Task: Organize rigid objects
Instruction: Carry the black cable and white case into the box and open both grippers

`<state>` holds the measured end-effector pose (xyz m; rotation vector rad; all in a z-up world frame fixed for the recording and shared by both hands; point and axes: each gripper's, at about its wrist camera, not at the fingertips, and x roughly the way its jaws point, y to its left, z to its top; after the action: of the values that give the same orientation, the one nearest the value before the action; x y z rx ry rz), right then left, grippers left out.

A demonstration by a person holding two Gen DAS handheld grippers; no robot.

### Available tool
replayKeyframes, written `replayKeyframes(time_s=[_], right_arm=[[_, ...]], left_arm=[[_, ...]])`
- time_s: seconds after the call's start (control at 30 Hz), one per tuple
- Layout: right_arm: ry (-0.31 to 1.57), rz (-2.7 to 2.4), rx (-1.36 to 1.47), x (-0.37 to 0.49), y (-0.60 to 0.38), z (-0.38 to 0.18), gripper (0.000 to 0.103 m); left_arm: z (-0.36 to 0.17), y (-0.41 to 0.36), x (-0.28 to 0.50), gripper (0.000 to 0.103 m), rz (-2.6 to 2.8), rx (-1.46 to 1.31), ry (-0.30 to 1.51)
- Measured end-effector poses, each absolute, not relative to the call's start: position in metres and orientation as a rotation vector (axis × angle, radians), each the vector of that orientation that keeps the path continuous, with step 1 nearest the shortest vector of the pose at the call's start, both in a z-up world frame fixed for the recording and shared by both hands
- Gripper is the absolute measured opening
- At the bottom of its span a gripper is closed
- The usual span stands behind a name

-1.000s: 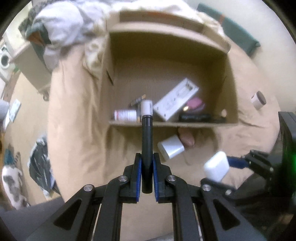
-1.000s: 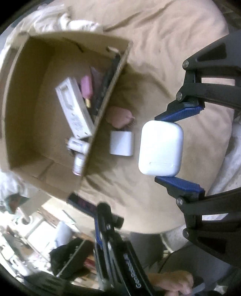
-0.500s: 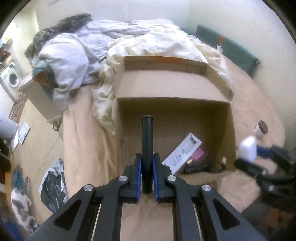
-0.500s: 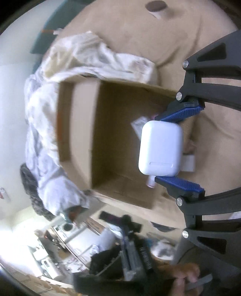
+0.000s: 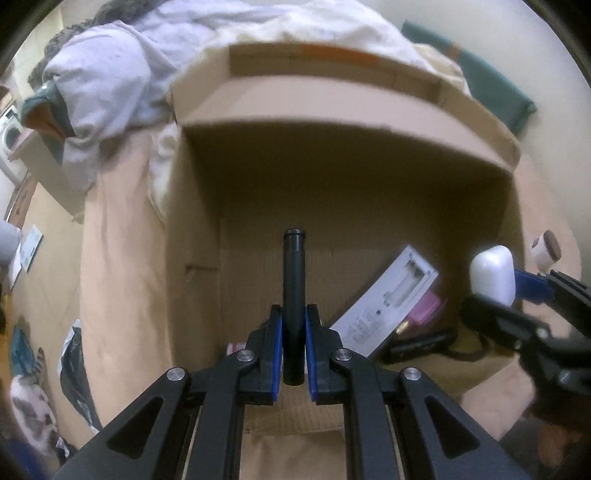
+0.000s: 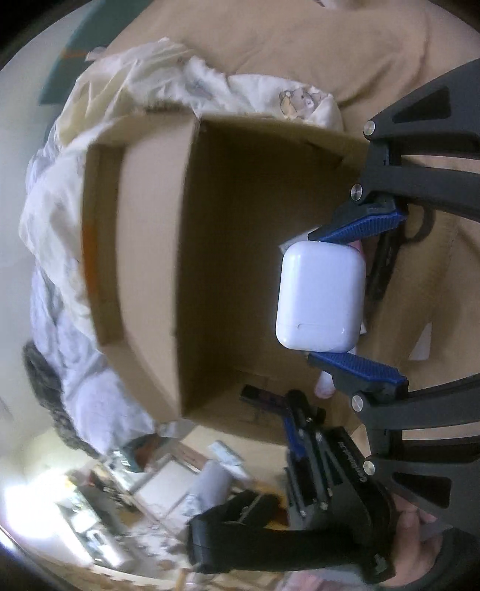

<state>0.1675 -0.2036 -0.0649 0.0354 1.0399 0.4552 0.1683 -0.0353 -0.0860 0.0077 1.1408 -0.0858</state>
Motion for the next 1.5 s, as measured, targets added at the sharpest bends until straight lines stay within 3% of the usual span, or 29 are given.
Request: replayKeyframes(time_s=[0.27,0.73,1.3,1.4,1.5], right_arm=[[1.108,0.427,-0.017,0.167,-0.194,-0.089,0.06],[1.173,0.386,-0.023,0.17,-0.204,-0.104,0.06],[1.119,0.371,0.031,0.169,-0.211,-0.093,0.06],[1.109,0.372,0.035,0.169,-0.212,-0.091,0.063],[1.088,0.379,0.051,0.168,-0.214,-0.087,0.073]], left_arm=[[-0.117,-0.034,0.161,0.01,-0.057,0.025,1.207],[-0.12,-0.041,0.157,0.01,-0.044,0.087,1.188],[-0.12,-0.044,0.159,0.01,-0.032,0.116,1.186],[-0.119,-0.045,0.158,0.01,-0.029,0.121,1.177],[-0.117,-0.044,0.158,0.01,-0.031,0.114,1.174]])
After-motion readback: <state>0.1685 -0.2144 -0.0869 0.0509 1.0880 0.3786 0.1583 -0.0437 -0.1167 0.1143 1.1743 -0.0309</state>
